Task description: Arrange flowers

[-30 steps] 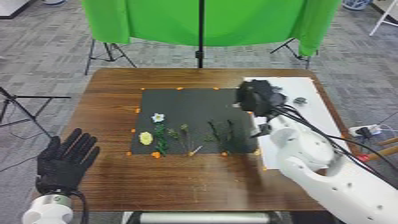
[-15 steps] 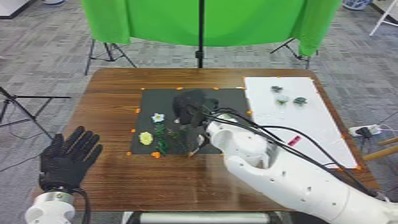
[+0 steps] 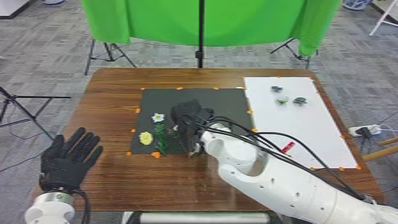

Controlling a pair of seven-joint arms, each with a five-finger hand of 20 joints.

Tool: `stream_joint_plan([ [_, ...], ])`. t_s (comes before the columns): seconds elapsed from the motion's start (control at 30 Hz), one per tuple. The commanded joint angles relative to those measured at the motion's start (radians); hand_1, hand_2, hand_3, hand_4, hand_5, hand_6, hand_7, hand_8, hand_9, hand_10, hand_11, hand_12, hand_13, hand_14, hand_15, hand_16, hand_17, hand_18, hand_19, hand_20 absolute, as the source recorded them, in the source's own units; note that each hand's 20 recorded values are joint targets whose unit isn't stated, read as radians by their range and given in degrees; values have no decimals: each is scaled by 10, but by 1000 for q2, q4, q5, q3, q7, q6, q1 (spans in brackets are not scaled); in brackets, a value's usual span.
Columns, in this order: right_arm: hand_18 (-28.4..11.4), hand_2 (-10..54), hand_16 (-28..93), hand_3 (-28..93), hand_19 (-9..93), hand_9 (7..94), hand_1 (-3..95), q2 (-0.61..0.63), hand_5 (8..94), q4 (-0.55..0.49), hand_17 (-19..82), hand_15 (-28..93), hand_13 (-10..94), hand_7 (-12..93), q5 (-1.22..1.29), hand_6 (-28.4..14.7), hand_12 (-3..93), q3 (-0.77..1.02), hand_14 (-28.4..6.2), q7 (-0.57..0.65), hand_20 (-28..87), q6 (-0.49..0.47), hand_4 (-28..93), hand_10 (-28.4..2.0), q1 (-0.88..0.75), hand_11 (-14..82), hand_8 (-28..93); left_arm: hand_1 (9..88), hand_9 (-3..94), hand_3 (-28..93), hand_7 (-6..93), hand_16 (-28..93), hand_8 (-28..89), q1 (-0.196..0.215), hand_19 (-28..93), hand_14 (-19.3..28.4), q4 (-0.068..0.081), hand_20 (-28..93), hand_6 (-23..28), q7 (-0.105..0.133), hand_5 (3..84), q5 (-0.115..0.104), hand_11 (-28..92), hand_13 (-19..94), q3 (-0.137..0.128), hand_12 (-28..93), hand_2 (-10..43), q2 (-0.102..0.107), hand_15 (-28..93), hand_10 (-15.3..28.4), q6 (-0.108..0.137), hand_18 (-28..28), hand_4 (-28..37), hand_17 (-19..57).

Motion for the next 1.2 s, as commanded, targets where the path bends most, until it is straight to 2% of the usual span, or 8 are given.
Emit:
stream_joint_plan([
  [0.03,-209,-95,384,668,755,626,626,13,646,-53,267,405,628,206,6,8,151,39,-78,15,380,-36,-283,-121,-17,136,-123,282,400,734,192,-73,-101,0,312,155,10,144,102,-8,477,1,250,289,6,116,162,-10,397,165,1,140,-283,-49],
  [0.17,-210,-95,381,670,756,611,625,33,635,-109,264,411,623,198,30,3,148,67,-79,30,379,-57,-283,-123,-36,128,-138,282,400,735,194,-73,-100,17,312,155,2,144,102,-5,476,2,250,289,-4,116,161,-13,398,165,0,140,-283,-49],
  [0.4,-217,-95,335,718,749,577,565,83,600,-147,252,433,591,183,57,-8,147,209,-98,56,368,-67,-283,-136,-79,117,-133,283,400,734,194,-73,-101,-1,312,154,8,144,101,1,475,2,250,289,8,116,159,-19,397,165,2,140,-283,-49],
  [0.43,-218,-95,307,740,747,571,540,87,596,-124,251,445,583,180,50,-11,147,246,-108,59,363,-63,-283,-141,-79,115,-131,283,400,735,194,-73,-101,-22,312,154,16,144,101,0,475,2,250,289,16,116,159,-14,398,164,12,140,-283,-49],
  [0.5,-220,-95,213,774,743,552,502,125,584,-123,247,454,556,161,36,-21,144,299,-127,106,350,-33,-283,-150,-98,108,-120,283,400,734,195,-73,-101,0,312,155,9,144,101,6,475,3,250,288,6,116,159,-18,398,164,0,140,-283,-49],
  [0.67,-225,-95,190,783,764,521,485,179,566,-11,241,485,491,157,41,-32,146,407,-146,207,360,2,-283,-159,-94,107,-118,284,400,734,193,-73,-101,13,312,154,3,144,101,16,475,-1,250,289,2,116,158,-21,397,163,4,140,-283,-49],
  [0.87,-229,-95,177,780,784,505,497,250,551,82,241,503,477,161,66,-37,144,399,-149,283,372,-5,-283,-160,-75,109,-121,284,400,734,191,-73,-101,21,312,154,0,144,101,22,475,-3,251,288,-6,116,158,-23,396,163,7,141,-283,-49],
  [1.2,-231,-95,161,774,788,505,503,268,553,123,246,492,493,164,104,-37,137,411,-145,316,372,-67,-283,-157,-102,110,-123,283,400,732,189,-72,-100,15,311,155,1,144,102,13,476,-6,250,288,-1,116,160,-17,396,163,5,140,-283,-48],
])
